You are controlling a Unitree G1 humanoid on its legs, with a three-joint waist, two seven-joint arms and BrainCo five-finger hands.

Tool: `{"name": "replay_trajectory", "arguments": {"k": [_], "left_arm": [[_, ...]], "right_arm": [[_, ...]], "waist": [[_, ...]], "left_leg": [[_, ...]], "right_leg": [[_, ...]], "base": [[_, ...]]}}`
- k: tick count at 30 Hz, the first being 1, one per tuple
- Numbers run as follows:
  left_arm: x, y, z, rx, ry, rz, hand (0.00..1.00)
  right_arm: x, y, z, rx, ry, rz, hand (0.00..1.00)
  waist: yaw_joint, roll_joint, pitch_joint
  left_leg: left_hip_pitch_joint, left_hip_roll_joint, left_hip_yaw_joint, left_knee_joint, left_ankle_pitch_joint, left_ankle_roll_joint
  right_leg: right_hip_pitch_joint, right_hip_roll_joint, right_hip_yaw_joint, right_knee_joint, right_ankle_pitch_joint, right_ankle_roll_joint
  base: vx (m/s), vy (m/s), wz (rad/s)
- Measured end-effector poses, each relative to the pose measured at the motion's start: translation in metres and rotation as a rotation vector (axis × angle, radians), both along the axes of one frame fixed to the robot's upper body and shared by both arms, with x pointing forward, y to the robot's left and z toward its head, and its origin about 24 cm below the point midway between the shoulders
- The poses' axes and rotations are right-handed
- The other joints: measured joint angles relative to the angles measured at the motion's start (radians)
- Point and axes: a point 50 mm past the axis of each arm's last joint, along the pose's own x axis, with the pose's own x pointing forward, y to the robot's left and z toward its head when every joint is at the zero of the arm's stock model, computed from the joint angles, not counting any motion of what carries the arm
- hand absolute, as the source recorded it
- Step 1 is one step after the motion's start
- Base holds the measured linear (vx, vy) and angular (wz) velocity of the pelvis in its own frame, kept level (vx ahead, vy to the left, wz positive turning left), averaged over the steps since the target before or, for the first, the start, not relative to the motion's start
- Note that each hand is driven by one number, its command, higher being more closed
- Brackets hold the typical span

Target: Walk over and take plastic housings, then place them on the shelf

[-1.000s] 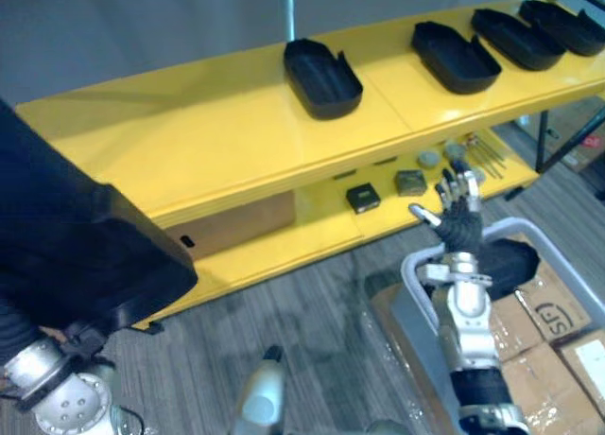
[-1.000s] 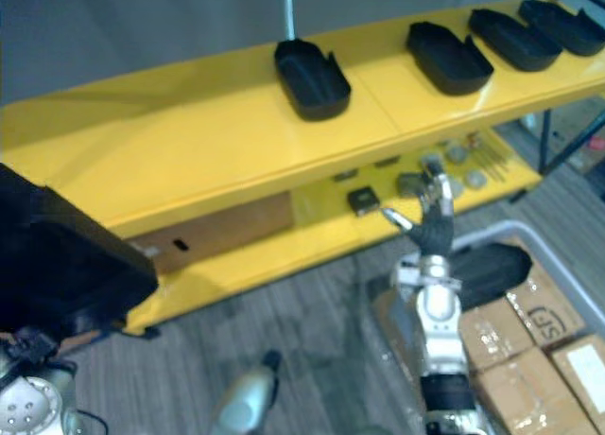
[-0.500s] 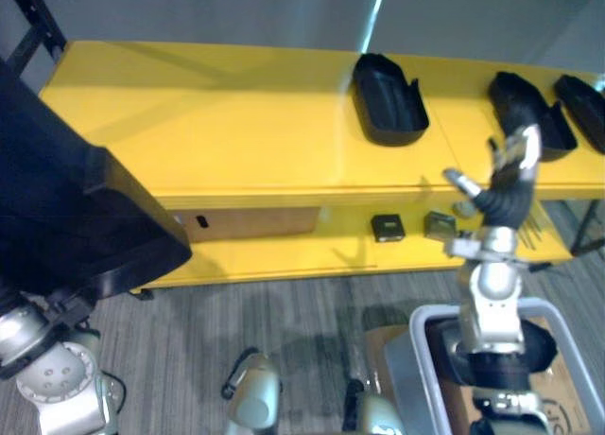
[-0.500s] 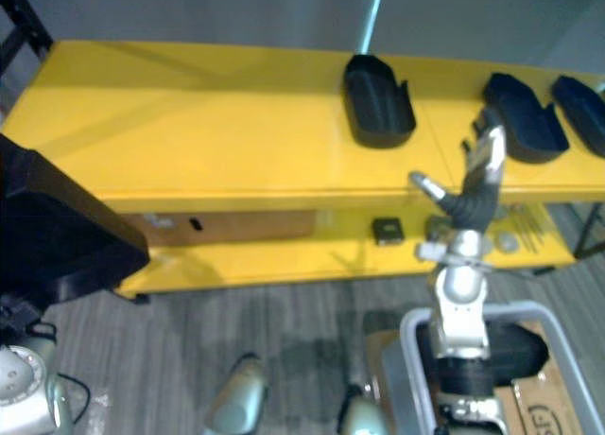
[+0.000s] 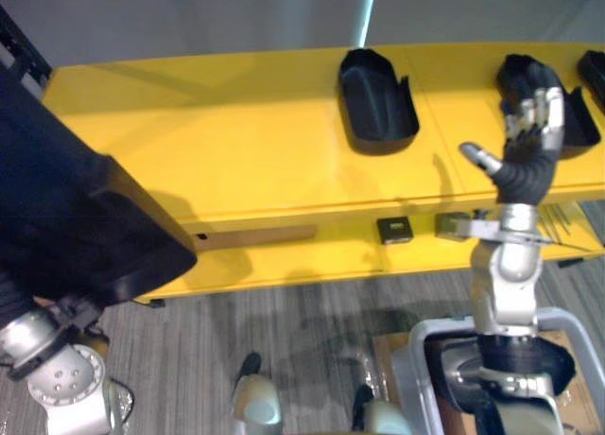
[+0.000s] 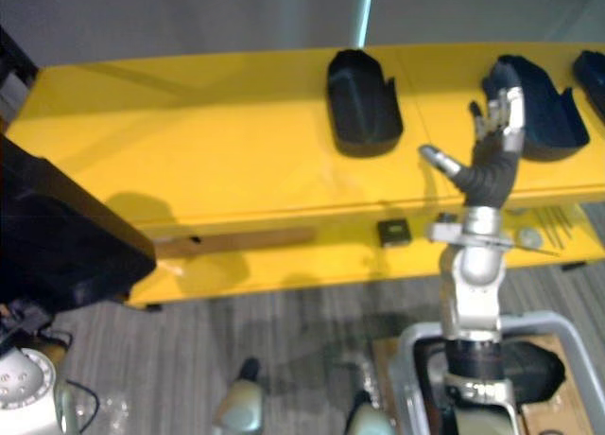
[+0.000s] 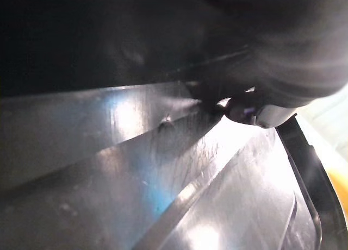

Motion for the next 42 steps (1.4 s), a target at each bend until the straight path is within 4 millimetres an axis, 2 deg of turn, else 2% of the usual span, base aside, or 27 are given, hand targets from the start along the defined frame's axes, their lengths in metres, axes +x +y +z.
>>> {"name": "replay_trajectory", "arguments": {"k": [1,4,5,6,10,13,14,18,21,23,26,28,29,31,32,36,42], "left_arm": [[0.002,-0.001,0.001,0.011,0.012,-0.036,1.00],[0.000,-0.001,-0.002,0.022,0.047,-0.055,1.00],[0.000,-0.002,-0.005,0.022,0.070,-0.064,1.00],[0.001,-0.003,-0.005,0.024,0.074,-0.075,1.00],[0.004,-0.005,-0.007,-0.018,0.076,-0.113,1.00],[0.007,-0.005,-0.008,-0.056,0.070,-0.145,1.00],[0.009,-0.006,-0.009,-0.059,0.075,-0.151,1.00],[0.032,-0.008,-0.015,-0.133,0.113,-0.211,1.00],[0.048,0.000,-0.020,-0.169,0.160,-0.194,1.00],[0.067,0.012,-0.024,-0.216,0.222,-0.181,1.00],[0.088,0.035,-0.028,-0.254,0.296,-0.110,1.00],[0.101,0.051,-0.027,-0.284,0.334,-0.059,1.00],[0.109,0.063,-0.025,-0.319,0.344,-0.023,1.00],[0.115,0.073,-0.020,-0.329,0.353,0.016,1.00],[0.123,0.081,-0.009,-0.326,0.362,0.044,1.00],[0.142,0.100,0.019,-0.270,0.445,0.105,1.00],[0.163,0.110,0.056,-0.220,0.600,0.112,1.00]], "right_arm": [[-0.008,-0.002,-0.006,0.004,0.014,-0.060,0.00],[-0.012,-0.003,-0.003,-0.027,-0.008,-0.159,0.00],[-0.014,-0.005,-0.002,-0.027,-0.023,-0.214,0.00],[-0.015,-0.008,-0.001,-0.021,-0.034,-0.272,0.00],[-0.027,-0.024,0.000,0.004,-0.060,-0.402,0.00],[-0.040,-0.039,-0.010,0.006,-0.021,-0.478,0.00],[-0.043,-0.042,-0.013,0.008,-0.010,-0.498,0.00],[-0.065,-0.070,-0.021,0.000,0.028,-0.643,0.00],[-0.074,-0.078,-0.022,0.020,0.038,-0.624,0.00],[-0.080,-0.082,-0.028,0.021,0.080,-0.593,0.00],[-0.084,-0.084,-0.034,0.001,0.128,-0.557,0.00],[-0.087,-0.087,-0.040,-0.017,0.169,-0.551,0.00],[-0.088,-0.091,-0.045,-0.026,0.195,-0.561,0.00],[-0.087,-0.096,-0.047,-0.040,0.212,-0.568,0.00],[-0.086,-0.100,-0.046,-0.029,0.210,-0.567,0.00],[-0.087,-0.105,-0.044,-0.004,0.195,-0.563,0.00],[-0.084,-0.110,-0.042,-0.001,0.182,-0.546,0.00]], "waist": [[-0.001,0.005,-0.009],[0.005,-0.003,-0.022],[0.003,0.001,-0.024],[0.001,0.001,-0.024],[-0.004,-0.012,-0.031],[-0.052,-0.028,-0.041],[-0.059,-0.029,-0.041],[-0.124,-0.024,-0.041],[-0.160,-0.021,-0.040],[-0.191,-0.016,-0.037],[-0.200,-0.012,-0.035],[-0.222,-0.009,-0.032],[-0.232,-0.010,-0.031],[-0.242,-0.009,-0.023],[-0.247,-0.010,0.010],[-0.273,-0.013,0.039],[-0.314,-0.018,0.048]], "left_leg": [[0.000,-0.018,-0.004,-0.038,0.039,0.012],[-0.001,-0.042,-0.011,-0.094,0.074,0.021],[-0.006,-0.038,0.017,-0.113,0.084,0.037],[-0.015,-0.028,0.074,-0.113,0.096,0.047],[-0.014,-0.030,0.145,-0.115,0.116,0.039],[-0.002,-0.028,0.199,-0.116,0.121,0.039],[0.004,-0.027,0.212,-0.117,0.121,0.039],[0.020,-0.026,0.285,-0.140,0.126,0.043],[0.020,-0.025,0.319,-0.155,0.135,0.046],[0.024,-0.025,0.337,-0.165,0.137,0.047],[0.038,-0.020,0.381,-0.185,0.141,0.047],[0.038,-0.021,0.385,-0.185,0.141,0.047],[0.038,-0.020,0.402,-0.185,0.141,0.047],[0.040,-0.021,0.421,-0.185,0.140,0.046],[0.058,-0.021,0.440,-0.184,0.137,0.045],[0.055,-0.020,0.478,-0.182,0.131,0.044],[0.054,-0.017,0.500,-0.169,0.116,0.043]], "right_leg": [[0.028,-0.017,-0.061,0.005,-0.012,-0.008],[0.029,-0.046,-0.088,0.020,-0.047,0.008],[0.025,-0.059,-0.102,0.030,-0.050,0.009],[0.017,-0.060,-0.103,0.038,-0.050,0.009],[-0.008,-0.076,-0.065,0.036,-0.037,0.028],[-0.024,-0.075,-0.012,0.008,-0.005,0.032],[-0.026,-0.075,0.003,0.004,0.000,0.034],[-0.073,-0.075,0.080,-0.012,0.031,0.043],[-0.105,-0.071,0.117,-0.014,0.044,0.044],[-0.117,-0.070,0.135,-0.021,0.053,0.047],[-0.145,-0.062,0.177,-0.020,0.060,0.047],[-0.148,-0.061,0.181,-0.020,0.060,0.047],[-0.162,-0.060,0.199,-0.015,0.060,0.047],[-0.179,-0.060,0.220,-0.007,0.060,0.047],[-0.178,-0.058,0.239,-0.001,0.059,0.048],[-0.213,-0.051,0.282,0.010,0.061,0.051],[-0.224,-0.048,0.304,0.007,0.063,0.054]], "base": [[0.00,-0.015,1.16],[-0.03,-0.008,0.70],[-0.09,0.012,0.51],[-0.10,0.015,0.33],[-0.08,0.061,-0.20],[-0.04,0.060,-0.43],[-0.03,0.048,-0.54],[-0.04,0.045,-0.49],[-0.02,0.018,-0.36],[-0.01,0.011,-0.26],[-0.01,0.008,-0.34],[0.01,0.001,-0.17],[0.02,0.006,-0.26],[0.01,0.009,-0.35],[-0.01,0.005,-0.29],[-0.02,0.001,-0.27],[0.03,0.004,-0.14]]}}
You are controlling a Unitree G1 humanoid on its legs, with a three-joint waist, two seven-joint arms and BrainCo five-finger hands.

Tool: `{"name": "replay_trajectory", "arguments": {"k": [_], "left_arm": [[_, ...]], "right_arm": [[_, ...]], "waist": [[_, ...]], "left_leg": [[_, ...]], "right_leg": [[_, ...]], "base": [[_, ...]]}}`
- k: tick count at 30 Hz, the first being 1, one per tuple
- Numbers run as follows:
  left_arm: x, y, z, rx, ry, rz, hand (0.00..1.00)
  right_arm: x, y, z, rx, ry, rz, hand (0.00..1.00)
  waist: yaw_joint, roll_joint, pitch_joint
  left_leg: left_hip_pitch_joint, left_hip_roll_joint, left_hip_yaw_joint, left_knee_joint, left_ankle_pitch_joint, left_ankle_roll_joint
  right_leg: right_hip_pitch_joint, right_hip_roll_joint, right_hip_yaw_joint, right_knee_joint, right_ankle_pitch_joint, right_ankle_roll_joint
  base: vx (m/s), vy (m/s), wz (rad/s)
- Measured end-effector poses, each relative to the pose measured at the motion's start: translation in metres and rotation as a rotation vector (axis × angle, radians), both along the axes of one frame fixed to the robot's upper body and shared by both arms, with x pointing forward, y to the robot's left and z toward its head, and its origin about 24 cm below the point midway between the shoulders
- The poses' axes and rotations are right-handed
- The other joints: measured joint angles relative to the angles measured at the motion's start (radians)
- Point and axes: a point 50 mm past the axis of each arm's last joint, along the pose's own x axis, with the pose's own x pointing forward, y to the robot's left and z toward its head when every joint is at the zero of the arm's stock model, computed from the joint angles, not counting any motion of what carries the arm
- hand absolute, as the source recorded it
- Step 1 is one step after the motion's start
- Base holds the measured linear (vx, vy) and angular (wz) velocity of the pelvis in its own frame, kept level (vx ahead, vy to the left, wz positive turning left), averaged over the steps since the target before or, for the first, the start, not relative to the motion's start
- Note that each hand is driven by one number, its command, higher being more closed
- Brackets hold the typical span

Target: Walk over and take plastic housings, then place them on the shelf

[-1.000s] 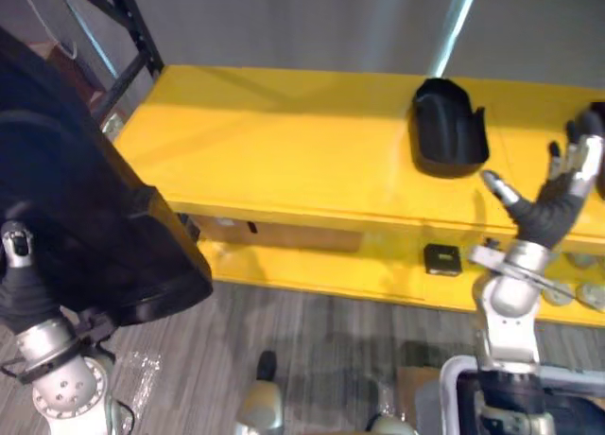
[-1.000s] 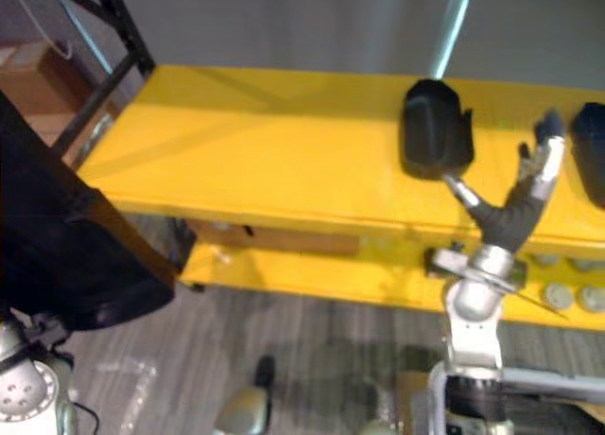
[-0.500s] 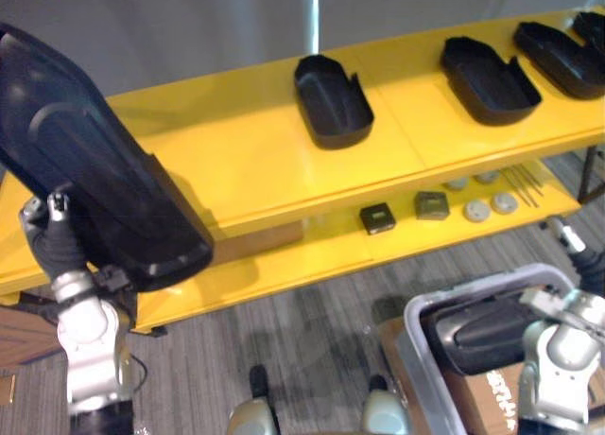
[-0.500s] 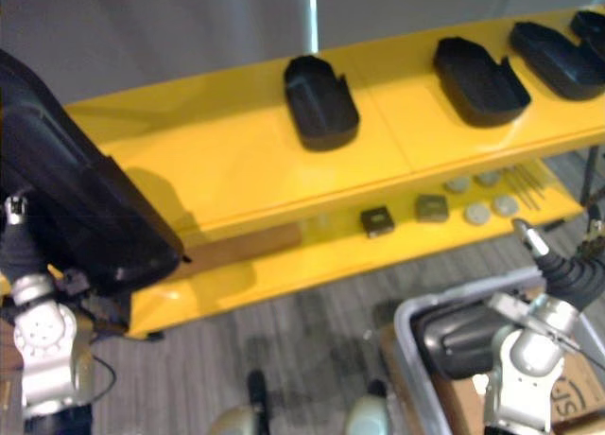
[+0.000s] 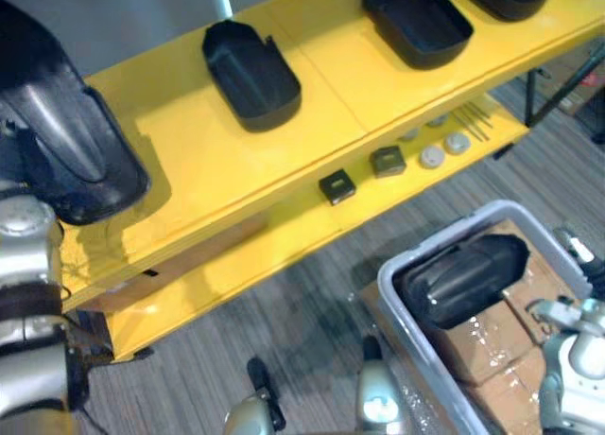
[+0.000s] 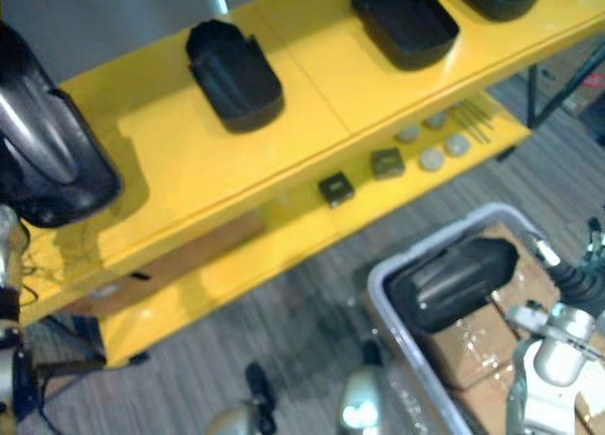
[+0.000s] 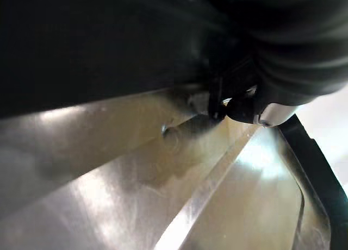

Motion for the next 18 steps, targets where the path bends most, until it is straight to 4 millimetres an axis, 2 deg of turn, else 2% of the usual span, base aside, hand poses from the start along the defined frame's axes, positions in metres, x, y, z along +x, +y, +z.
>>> {"name": "replay_trajectory", "arguments": {"k": [2,4,11,14,18], "left_arm": [[-0.001,0.006,0.015,0.024,0.044,0.007,1.00],[-0.001,0.010,0.019,0.011,0.077,0.014,1.00],[-0.002,0.020,0.004,-0.031,0.279,0.074,1.00],[-0.010,0.029,0.010,-0.015,0.323,0.109,1.00],[-0.016,0.036,0.018,0.023,0.342,0.152,1.00]], "right_arm": [[0.003,0.001,0.004,-0.009,-0.023,0.013,0.00],[0.005,0.001,0.008,-0.020,-0.033,0.020,0.00],[0.011,0.005,0.011,-0.008,-0.040,0.059,0.00],[0.011,0.006,0.010,-0.002,-0.042,0.055,0.00],[0.014,0.009,0.009,0.001,-0.037,0.071,0.00]], "waist": [[-0.004,-0.007,0.035],[-0.011,-0.007,0.058],[-0.015,-0.011,0.096],[-0.012,-0.011,0.121],[-0.012,-0.011,0.121]], "left_leg": [[-0.001,0.010,0.016,0.034,-0.021,-0.002],[-0.008,0.015,0.019,0.058,-0.035,-0.003],[-0.070,0.039,0.019,0.164,-0.085,-0.002],[-0.086,0.048,0.016,0.200,-0.105,-0.002],[-0.111,0.054,0.006,0.240,-0.125,-0.001]], "right_leg": [[0.000,0.006,0.014,0.005,0.000,0.000],[0.000,0.007,0.020,0.006,0.000,0.000],[-0.022,0.014,0.030,0.011,0.002,0.003],[-0.025,0.017,0.031,0.017,0.001,0.004],[-0.035,0.017,0.031,0.028,-0.002,0.009]], "base": [[0.00,-0.007,-0.22],[-0.02,-0.008,-0.10],[0.00,0.000,-0.02],[0.00,0.000,0.00],[-0.01,-0.001,0.04]]}}
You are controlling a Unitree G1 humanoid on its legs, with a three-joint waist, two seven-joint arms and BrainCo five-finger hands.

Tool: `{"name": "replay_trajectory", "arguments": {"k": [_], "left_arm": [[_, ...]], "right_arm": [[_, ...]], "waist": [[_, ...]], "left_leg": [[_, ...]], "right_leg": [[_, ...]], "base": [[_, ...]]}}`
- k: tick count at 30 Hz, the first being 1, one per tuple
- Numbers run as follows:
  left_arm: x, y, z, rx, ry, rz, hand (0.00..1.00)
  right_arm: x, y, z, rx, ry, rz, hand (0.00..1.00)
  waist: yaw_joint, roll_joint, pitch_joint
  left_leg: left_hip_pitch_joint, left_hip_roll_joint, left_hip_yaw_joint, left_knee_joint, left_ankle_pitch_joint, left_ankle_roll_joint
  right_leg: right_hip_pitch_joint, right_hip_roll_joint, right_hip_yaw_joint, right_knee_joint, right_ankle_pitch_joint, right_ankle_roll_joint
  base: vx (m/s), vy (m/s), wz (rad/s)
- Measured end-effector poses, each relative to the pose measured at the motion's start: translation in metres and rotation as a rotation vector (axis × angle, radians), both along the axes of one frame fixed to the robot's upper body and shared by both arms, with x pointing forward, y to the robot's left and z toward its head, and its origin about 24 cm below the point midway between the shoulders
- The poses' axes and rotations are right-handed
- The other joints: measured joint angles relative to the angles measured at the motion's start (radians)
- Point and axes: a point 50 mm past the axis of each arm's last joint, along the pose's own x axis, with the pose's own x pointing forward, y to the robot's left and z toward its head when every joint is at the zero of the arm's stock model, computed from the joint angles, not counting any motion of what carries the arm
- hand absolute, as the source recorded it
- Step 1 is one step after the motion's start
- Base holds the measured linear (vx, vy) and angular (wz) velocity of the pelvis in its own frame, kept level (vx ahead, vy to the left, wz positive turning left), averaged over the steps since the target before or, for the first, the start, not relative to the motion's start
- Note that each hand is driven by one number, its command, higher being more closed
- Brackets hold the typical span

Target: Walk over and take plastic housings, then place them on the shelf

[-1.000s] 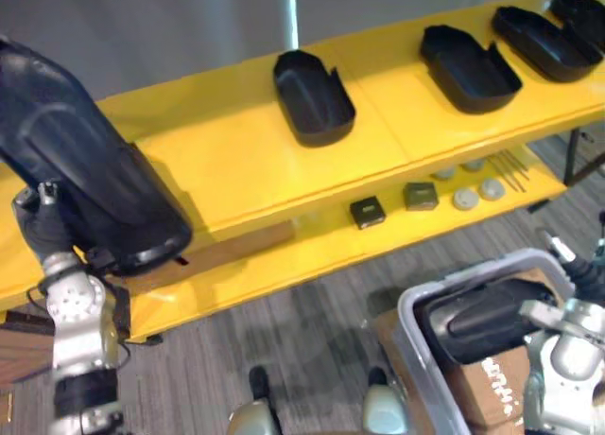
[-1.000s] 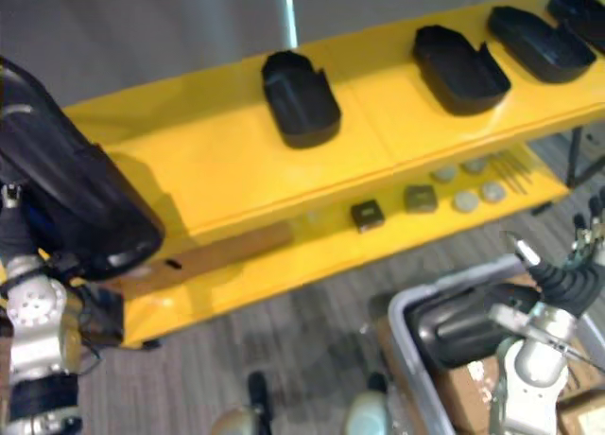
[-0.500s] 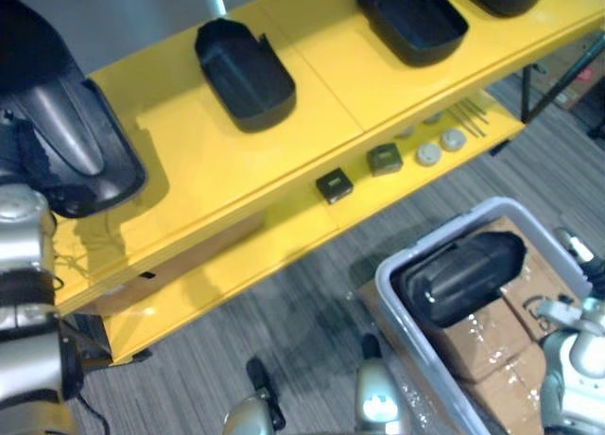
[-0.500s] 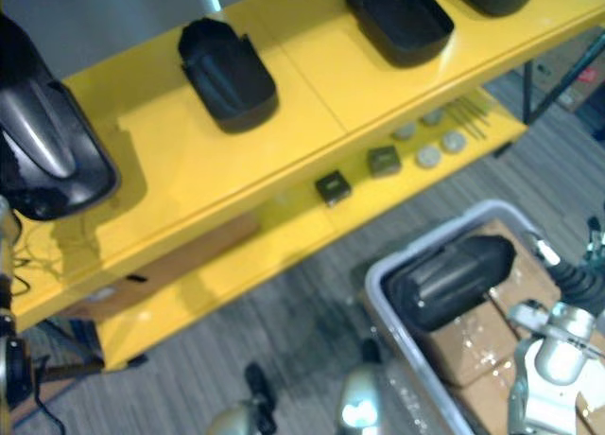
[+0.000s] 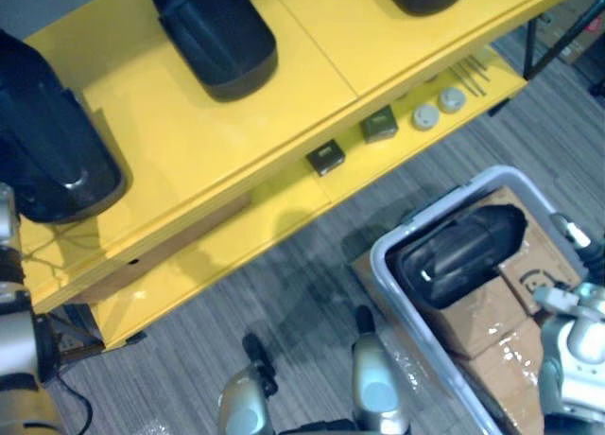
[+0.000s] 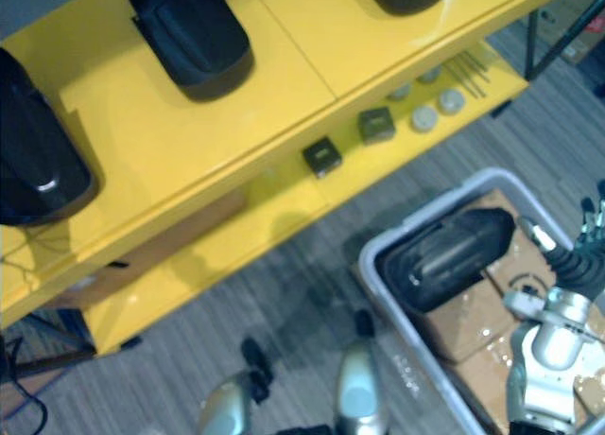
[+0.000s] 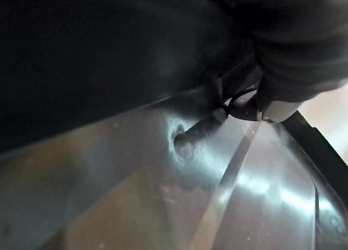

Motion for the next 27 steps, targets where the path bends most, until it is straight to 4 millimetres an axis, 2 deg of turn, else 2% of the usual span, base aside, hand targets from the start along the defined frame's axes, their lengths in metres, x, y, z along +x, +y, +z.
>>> {"name": "replay_trajectory", "arguments": {"k": [7,14,27], "left_arm": [[-0.005,0.006,-0.001,0.002,0.034,0.042,1.00],[-0.011,0.010,0.021,0.034,-0.023,0.079,1.00],[-0.010,0.008,0.030,0.063,-0.116,0.110,1.00]], "right_arm": [[0.003,-0.001,0.002,0.014,-0.007,0.003,0.00],[0.007,-0.003,0.003,0.035,-0.018,0.005,0.00],[0.011,-0.005,0.013,0.016,-0.041,0.019,0.00]], "waist": [[0.007,-0.002,0.002],[0.003,-0.015,0.041],[-0.001,-0.020,0.045]], "left_leg": [[-0.034,0.005,-0.015,0.032,-0.009,0.001],[-0.062,0.010,-0.019,0.065,-0.018,0.005],[-0.097,0.025,-0.017,0.108,-0.039,0.006]], "right_leg": [[-0.020,-0.001,-0.008,0.020,-0.004,0.000],[-0.041,0.000,-0.003,0.036,-0.008,0.001],[-0.063,0.007,0.002,0.045,-0.007,0.002]], "base": [[-0.02,-0.007,0.05],[0.00,0.000,0.00],[0.00,-0.002,-0.01]]}}
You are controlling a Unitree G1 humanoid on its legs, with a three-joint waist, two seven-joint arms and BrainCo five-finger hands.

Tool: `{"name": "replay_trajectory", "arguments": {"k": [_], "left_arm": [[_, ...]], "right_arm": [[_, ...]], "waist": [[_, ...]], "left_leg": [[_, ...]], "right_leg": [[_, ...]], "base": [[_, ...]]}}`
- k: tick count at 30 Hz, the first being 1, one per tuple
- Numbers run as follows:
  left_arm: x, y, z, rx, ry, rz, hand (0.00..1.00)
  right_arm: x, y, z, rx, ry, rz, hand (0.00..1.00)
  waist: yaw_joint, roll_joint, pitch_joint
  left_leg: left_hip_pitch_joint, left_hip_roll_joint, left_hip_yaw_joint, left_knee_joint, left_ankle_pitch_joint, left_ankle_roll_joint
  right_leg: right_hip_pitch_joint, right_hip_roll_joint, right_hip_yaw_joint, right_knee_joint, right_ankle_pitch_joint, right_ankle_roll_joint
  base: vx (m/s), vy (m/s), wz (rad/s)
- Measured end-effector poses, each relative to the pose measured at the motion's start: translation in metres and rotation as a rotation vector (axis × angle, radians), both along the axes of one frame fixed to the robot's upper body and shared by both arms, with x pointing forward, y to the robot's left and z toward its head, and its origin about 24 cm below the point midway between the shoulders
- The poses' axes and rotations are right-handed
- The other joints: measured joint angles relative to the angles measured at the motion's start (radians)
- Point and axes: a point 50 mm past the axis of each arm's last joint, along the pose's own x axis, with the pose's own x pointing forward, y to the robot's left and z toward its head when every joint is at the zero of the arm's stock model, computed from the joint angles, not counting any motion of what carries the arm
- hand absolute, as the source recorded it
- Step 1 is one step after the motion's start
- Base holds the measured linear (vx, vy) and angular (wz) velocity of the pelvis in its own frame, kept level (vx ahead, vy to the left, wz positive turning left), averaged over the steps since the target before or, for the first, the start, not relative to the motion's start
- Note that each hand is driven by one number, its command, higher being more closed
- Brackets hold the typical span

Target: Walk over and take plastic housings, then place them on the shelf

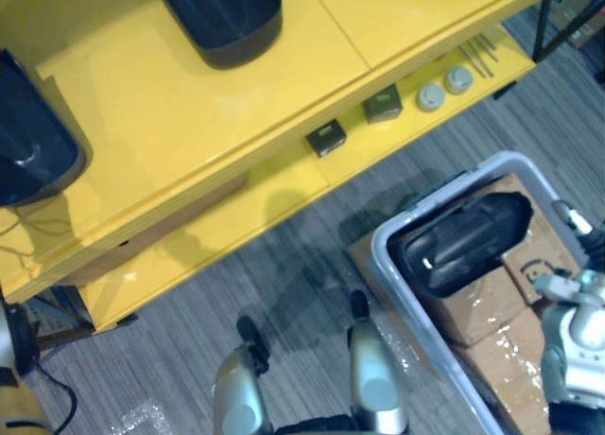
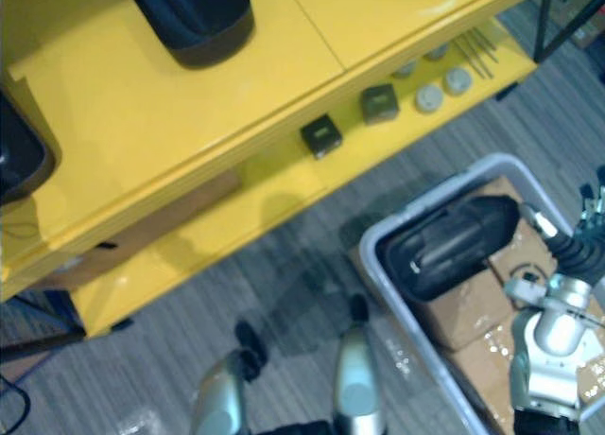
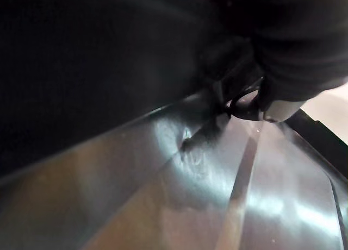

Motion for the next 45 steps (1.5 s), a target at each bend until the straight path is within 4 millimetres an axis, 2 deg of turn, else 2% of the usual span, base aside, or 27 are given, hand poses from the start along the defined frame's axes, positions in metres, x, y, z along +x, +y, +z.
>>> {"name": "replay_trajectory", "arguments": {"k": [2,3,11,22,25,28,33,35,38,40,41,45], "left_arm": [[0.001,-0.001,0.002,0.005,-0.009,0.002,1.00],[0.003,-0.004,0.007,0.013,-0.018,-0.001,0.00],[0.009,-0.009,0.009,0.044,-0.011,0.001,0.00],[0.009,-0.010,0.010,0.054,-0.018,0.010,0.00],[0.008,-0.011,0.015,0.098,-0.075,0.050,0.00],[0.004,-0.015,0.027,0.169,-0.198,0.114,0.00],[-0.004,-0.041,0.069,0.323,-0.533,0.152,0.00],[-0.013,-0.059,0.097,0.395,-0.761,0.144,0.00],[-0.022,-0.077,0.115,0.467,-0.949,0.094,0.00],[-0.025,-0.086,0.120,0.487,-1.017,0.054,0.00],[-0.028,-0.096,0.120,0.490,-1.084,-0.001,0.00],[-0.046,-0.104,0.102,0.478,-1.165,-0.153,0.00]], "right_arm": [[0.002,-0.001,0.001,0.015,-0.012,0.004,0.00],[0.002,-0.001,0.001,0.019,-0.010,0.002,0.00],[0.007,-0.005,0.004,0.016,-0.014,0.002,0.00],[0.007,-0.004,0.005,0.005,-0.011,0.014,0.00],[0.007,-0.005,0.005,0.006,-0.009,0.013,0.00],[0.004,-0.005,0.001,0.002,-0.002,0.010,0.00],[0.000,0.004,-0.005,0.001,-0.018,0.048,0.00],[-0.001,0.009,-0.008,0.001,-0.037,0.055,0.00],[0.000,0.017,-0.010,-0.005,-0.054,0.064,0.00],[0.002,0.021,-0.010,-0.014,-0.064,0.072,0.00],[0.004,0.026,-0.010,-0.012,-0.065,0.089,0.00],[0.006,0.039,-0.005,-0.041,-0.091,0.121,0.00]], "waist": [[0.000,-0.006,0.003],[0.001,-0.011,0.006],[-0.006,-0.032,0.018],[-0.007,-0.032,0.018],[-0.007,-0.032,0.018],[-0.002,-0.032,0.018],[0.006,-0.031,0.016],[0.009,-0.021,-0.010],[0.006,0.008,-0.076],[0.013,0.018,-0.099],[0.027,0.029,-0.145],[0.042,0.057,-0.229]], "left_leg": [[-0.002,0.001,0.000,0.004,-0.001,0.001],[-0.005,0.002,0.000,0.008,-0.002,0.001],[-0.037,0.007,0.004,0.043,-0.015,0.009],[-0.037,0.008,0.004,0.048,-0.018,0.010],[-0.036,0.008,0.003,0.049,-0.018,0.010],[-0.034,0.007,0.002,0.048,-0.018,0.010],[0.036,-0.005,0.002,0.015,-0.016,0.009],[0.068,-0.023,0.000,-0.026,-0.005,0.009],[0.089,-0.038,-0.012,-0.068,0.007,0.007],[0.121,-0.042,-0.017,-0.087,0.008,0.005],[0.144,-0.045,-0.019,-0.111,0.010,0.002],[0.227,-0.057,-0.035,-0.205,0.038,-0.008]], "right_leg": [[-0.003,0.000,0.001,0.003,0.000,0.000],[-0.004,0.001,0.001,0.005,0.000,0.000],[-0.028,0.001,0.010,0.006,0.007,0.010],[-0.027,0.000,0.011,0.008,0.007,0.011],[-0.026,0.000,0.011,0.008,0.008,0.012],[-0.023,-0.001,0.009,0.008,0.008,0.012],[0.049,-0.010,-0.001,-0.018,0.008,0.012],[0.084,-0.023,-0.015,-0.047,0.010,0.014],[0.121,-0.034,-0.042,-0.088,0.014,0.017],[0.160,-0.037,-0.056,-0.108,0.014,0.017],[0.186,-0.037,-0.066,-0.129,0.014,0.017],[0.257,-0.037,-0.114,-0.148,0.014,0.017]], "base": [[0.00,0.000,0.00],[0.00,0.000,0.00],[0.00,-0.002,-0.01],[0.00,0.000,0.00],[0.00,0.000,0.00],[0.00,0.000,0.00],[0.01,-0.006,0.02],[0.04,-0.004,0.10],[0.09,-0.004,0.21],[0.09,0.004,0.10],[0.10,0.000,0.10],[0.13,-0.008,0.19]]}}
